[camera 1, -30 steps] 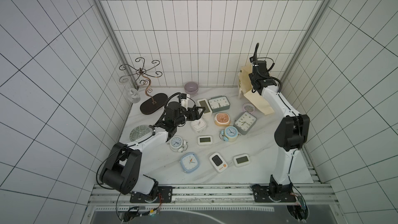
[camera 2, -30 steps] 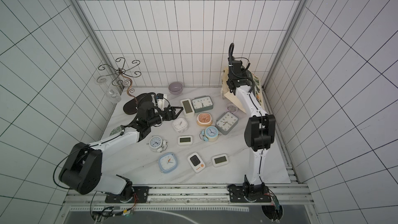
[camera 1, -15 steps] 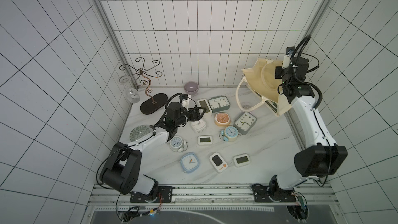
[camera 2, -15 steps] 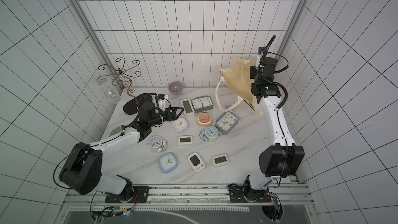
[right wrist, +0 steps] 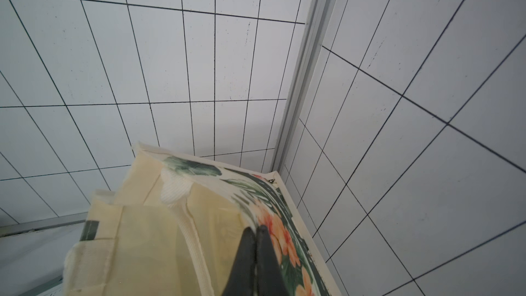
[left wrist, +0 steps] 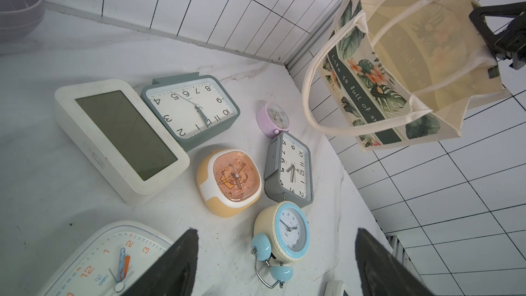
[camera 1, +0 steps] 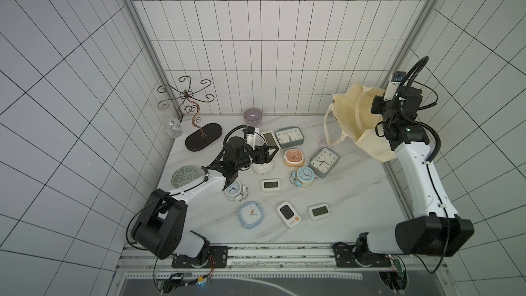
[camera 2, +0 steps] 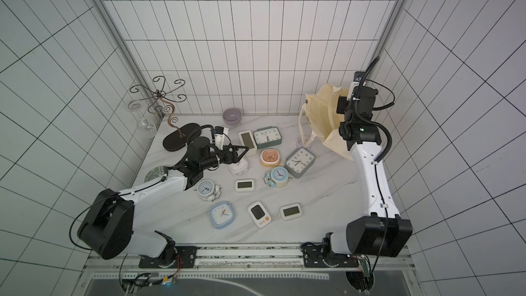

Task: Put the alarm clock into the canvas bag
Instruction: Place the canvas bag at the center of the board.

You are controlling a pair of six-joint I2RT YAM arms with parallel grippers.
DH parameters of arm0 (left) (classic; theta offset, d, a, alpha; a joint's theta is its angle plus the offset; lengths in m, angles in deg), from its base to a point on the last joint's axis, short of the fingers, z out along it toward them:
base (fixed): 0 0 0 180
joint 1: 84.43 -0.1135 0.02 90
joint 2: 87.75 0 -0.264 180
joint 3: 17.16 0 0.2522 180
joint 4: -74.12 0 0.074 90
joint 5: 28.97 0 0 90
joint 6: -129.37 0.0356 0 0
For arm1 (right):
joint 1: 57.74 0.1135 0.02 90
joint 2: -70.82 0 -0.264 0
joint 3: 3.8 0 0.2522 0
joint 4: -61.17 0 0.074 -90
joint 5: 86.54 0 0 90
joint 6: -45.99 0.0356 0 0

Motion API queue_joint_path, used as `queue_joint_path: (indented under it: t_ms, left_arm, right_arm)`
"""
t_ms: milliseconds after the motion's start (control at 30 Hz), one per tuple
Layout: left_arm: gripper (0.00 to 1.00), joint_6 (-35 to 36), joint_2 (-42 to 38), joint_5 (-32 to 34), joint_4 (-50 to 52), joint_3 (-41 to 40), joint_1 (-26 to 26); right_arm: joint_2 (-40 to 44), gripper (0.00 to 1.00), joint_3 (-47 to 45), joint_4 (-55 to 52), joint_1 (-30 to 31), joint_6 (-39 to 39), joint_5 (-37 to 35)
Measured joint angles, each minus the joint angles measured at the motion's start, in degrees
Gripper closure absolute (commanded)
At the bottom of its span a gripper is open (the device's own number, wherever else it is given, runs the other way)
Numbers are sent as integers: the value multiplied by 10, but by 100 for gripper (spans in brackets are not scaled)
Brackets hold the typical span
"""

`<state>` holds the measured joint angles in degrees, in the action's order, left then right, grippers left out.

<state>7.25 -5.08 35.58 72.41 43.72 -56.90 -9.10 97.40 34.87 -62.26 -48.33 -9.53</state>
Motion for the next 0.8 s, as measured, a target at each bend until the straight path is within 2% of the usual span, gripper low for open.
queue_joint_path:
  t_ms: [200,400,667,800]
  left_arm:
    - [16,3,0,2,2,0,5]
    - [16,3,0,3,3,0,5]
    - [16,3,0,3,3,0,6]
    - [16,3,0,3,3,0,6]
  right_arm:
    - [14,100,-62,5,-45,43,82]
    - [29,100,-126,21,-65,95,150]
    - [29,100,-163,63,-124,171,246]
    - [29,100,-165,76,-130,191,289]
